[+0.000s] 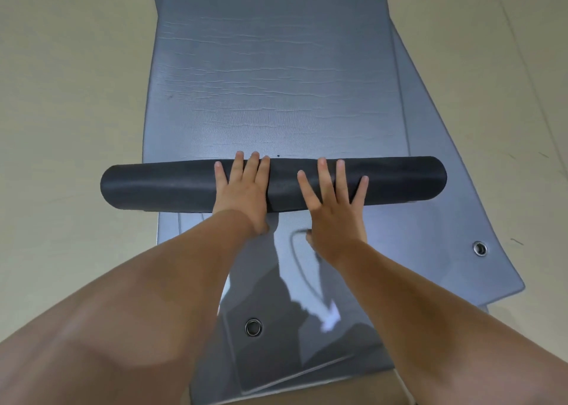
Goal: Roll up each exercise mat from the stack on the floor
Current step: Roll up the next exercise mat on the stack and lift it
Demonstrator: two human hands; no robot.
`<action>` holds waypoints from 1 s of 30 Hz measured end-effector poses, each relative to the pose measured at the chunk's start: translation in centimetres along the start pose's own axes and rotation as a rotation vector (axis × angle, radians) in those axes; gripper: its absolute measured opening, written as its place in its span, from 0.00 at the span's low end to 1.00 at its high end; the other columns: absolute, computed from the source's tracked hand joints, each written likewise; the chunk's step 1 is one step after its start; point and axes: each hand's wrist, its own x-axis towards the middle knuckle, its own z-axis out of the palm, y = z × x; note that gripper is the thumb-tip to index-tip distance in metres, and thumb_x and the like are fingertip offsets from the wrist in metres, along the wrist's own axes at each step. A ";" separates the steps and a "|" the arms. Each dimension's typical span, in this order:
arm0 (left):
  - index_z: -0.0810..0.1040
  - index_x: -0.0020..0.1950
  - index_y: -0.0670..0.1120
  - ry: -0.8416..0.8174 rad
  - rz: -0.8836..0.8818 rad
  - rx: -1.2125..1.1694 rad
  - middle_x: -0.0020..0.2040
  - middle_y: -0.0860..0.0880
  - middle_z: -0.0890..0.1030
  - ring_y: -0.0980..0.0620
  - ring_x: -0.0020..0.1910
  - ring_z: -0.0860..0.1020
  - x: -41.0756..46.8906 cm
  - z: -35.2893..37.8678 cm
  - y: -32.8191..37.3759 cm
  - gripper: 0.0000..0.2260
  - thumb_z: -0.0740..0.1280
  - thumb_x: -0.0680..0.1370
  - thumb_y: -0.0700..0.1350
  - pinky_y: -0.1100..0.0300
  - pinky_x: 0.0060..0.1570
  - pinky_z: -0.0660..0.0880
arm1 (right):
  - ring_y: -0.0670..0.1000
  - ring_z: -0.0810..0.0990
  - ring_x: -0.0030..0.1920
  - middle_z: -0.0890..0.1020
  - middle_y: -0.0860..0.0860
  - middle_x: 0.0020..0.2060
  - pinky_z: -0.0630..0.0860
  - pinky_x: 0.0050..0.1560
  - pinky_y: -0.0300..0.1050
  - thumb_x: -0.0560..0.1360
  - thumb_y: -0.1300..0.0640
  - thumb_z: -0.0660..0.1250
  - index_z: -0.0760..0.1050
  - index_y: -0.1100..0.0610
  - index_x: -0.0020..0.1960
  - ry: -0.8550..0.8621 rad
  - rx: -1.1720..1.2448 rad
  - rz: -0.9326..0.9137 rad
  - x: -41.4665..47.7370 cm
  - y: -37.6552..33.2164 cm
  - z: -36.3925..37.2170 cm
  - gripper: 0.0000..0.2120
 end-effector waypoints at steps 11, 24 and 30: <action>0.45 0.83 0.48 0.072 0.092 -0.001 0.83 0.46 0.46 0.40 0.81 0.41 4.3 -3.2 -1.8 0.55 0.71 0.67 0.68 0.27 0.72 0.40 | 0.67 0.39 0.82 0.42 0.56 0.84 0.44 0.72 0.84 0.75 0.33 0.70 0.31 0.43 0.82 -0.067 -0.004 -0.010 7.3 1.2 -1.7 0.56; 0.42 0.83 0.48 0.206 -0.036 -0.202 0.83 0.44 0.42 0.40 0.81 0.38 -2.8 -0.7 2.2 0.44 0.63 0.77 0.61 0.29 0.74 0.39 | 0.61 0.59 0.80 0.68 0.50 0.76 0.48 0.76 0.78 0.77 0.54 0.71 0.51 0.40 0.82 -0.173 0.158 -0.008 6.2 1.6 -3.8 0.42; 0.52 0.83 0.46 0.226 -0.019 -0.201 0.83 0.41 0.50 0.38 0.81 0.46 -10.0 3.1 3.4 0.41 0.65 0.76 0.60 0.28 0.73 0.43 | 0.58 0.71 0.70 0.76 0.48 0.66 0.54 0.72 0.78 0.76 0.52 0.71 0.57 0.40 0.78 -0.282 0.177 -0.064 -0.9 1.2 -3.5 0.37</action>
